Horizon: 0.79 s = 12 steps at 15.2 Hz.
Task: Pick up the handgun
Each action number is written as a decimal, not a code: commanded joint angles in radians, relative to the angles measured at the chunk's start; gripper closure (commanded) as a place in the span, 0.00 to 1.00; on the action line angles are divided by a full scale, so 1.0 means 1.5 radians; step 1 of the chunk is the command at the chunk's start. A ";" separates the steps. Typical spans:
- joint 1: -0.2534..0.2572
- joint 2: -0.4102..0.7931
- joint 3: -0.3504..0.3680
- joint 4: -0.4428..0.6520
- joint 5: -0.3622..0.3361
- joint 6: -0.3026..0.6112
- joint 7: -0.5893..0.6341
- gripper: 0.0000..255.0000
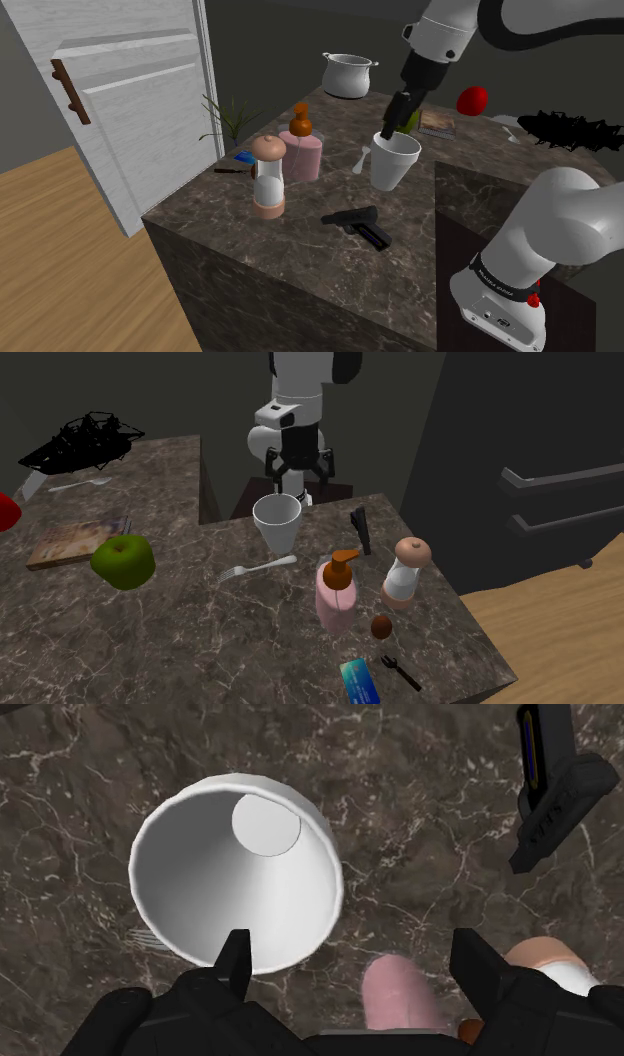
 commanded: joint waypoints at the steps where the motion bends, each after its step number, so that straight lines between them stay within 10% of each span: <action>1: 0.014 0.019 0.023 -0.010 0.018 0.025 0.014 0.00; 12: 0.092 0.131 0.150 -0.054 0.108 0.170 0.084 0.00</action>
